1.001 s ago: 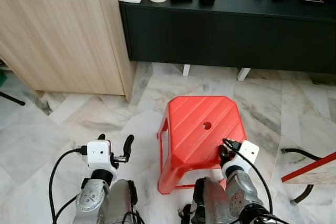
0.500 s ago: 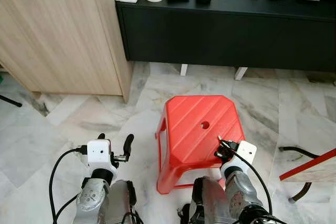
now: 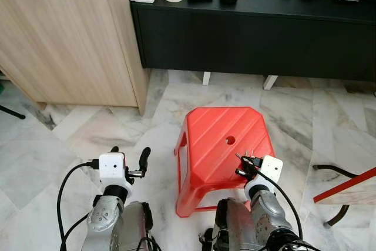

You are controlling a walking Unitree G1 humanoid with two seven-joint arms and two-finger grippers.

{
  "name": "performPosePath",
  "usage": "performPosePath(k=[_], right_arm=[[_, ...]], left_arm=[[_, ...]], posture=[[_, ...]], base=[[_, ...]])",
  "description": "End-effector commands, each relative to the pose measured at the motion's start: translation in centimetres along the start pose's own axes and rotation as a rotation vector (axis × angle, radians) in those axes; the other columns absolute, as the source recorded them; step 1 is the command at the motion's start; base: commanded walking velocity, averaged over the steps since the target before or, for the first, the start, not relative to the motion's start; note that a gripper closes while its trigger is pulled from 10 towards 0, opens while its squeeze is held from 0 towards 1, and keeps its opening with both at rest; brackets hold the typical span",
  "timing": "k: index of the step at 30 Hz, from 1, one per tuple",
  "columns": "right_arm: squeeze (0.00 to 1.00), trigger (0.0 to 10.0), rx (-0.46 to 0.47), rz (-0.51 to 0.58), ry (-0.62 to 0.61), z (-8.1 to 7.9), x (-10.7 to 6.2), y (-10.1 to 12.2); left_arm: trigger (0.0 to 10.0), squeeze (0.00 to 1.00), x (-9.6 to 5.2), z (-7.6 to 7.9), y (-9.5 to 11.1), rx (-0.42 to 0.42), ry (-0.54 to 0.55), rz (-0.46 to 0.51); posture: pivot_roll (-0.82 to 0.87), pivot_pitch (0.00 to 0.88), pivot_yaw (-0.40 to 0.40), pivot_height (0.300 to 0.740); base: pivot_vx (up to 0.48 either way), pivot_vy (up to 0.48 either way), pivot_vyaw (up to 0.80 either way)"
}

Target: Hang keys on a hook

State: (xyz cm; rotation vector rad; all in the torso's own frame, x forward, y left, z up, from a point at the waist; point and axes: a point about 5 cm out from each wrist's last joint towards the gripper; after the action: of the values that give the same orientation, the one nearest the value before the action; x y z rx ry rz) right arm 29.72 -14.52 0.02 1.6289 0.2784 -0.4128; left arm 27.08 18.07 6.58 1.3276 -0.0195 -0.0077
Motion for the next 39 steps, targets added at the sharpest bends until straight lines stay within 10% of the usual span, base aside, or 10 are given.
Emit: performPosePath(k=[1, 5, 6, 7, 8, 17, 26, 29, 39], right_arm=[[0.00, 0.0, -0.036, 0.046, -0.026, 0.7, 0.0, 0.5], [0.00, 0.0, -0.094, 0.141, -0.035, 0.9, -0.1, 1.9], [0.00, 3.4, -0.113, 0.163, -0.038, 1.0, -0.2, 2.2], [0.00, 3.4, -0.126, 0.175, -0.040, 1.0, -0.2, 2.4], [0.00, 10.0, -0.140, 0.194, -0.043, 1.0, -0.3, 2.6], [0.00, 10.0, -0.242, 0.344, -0.020, 0.2, -1.2, 4.6], [0.00, 10.0, -0.355, 0.015, 0.028, 0.3, -0.6, 0.6], [0.00, 10.0, -0.269, -0.118, 0.011, 0.9, -0.8, -1.4], [0.00, 10.0, -0.320, -0.066, 0.011, 0.6, 0.1, 0.6]], left_arm=[[10.0, 0.00, -0.2, -0.3, -0.8, -0.018, 0.017, -0.028], [10.0, 0.00, 0.3, -0.2, -0.8, -0.019, 0.014, -0.026], [10.0, 0.00, 0.5, -0.1, -0.8, -0.020, 0.013, -0.025], [10.0, 0.00, 0.5, -0.1, -0.8, -0.020, 0.013, -0.024], [10.0, 0.00, 0.7, 0.0, -0.7, -0.022, 0.012, -0.022], [10.0, 0.00, 2.0, 0.6, -0.7, -0.037, 0.003, -0.014], [10.0, 0.00, 2.5, 0.0, -1.1, -0.034, 0.013, -0.032], [10.0, 0.00, 2.7, -0.1, -1.0, -0.034, 0.015, -0.030], [10.0, 0.00, 2.8, -0.3, -1.1, -0.025, 0.008, -0.031]], posture=[[0.12, 0.187, -0.088, 0.596], [0.10, 0.164, -0.090, 0.596], [0.10, 0.158, -0.090, 0.596], [0.10, 0.158, -0.090, 0.596], [0.10, 0.150, -0.091, 0.596], [0.08, 0.108, -0.095, 0.596], [0.07, 0.073, -0.092, 0.596], [0.08, 0.070, -0.088, 0.596], [0.08, 0.062, -0.081, 0.596]], base=[[0.000, 0.000, 0.00], [0.000, 0.000, 0.00], [0.000, 0.000, 0.00], [0.000, 0.000, 0.00], [0.000, 0.000, 0.00], [0.000, 0.000, 0.00], [0.000, 0.000, 0.00], [0.000, 0.000, 0.00], [0.000, 0.000, 0.00]])
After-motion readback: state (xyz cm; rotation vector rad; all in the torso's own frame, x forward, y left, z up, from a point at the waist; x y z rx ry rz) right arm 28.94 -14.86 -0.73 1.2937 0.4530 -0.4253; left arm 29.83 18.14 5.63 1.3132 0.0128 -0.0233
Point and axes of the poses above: a point about 5 cm out from each wrist's last joint towards the gripper, its own x axis pointing out of the wrist towards the gripper, its own y axis along the axis of the wrist's last joint, z = x × y, and after that the axes turned 13 degrees about -x, right-handed
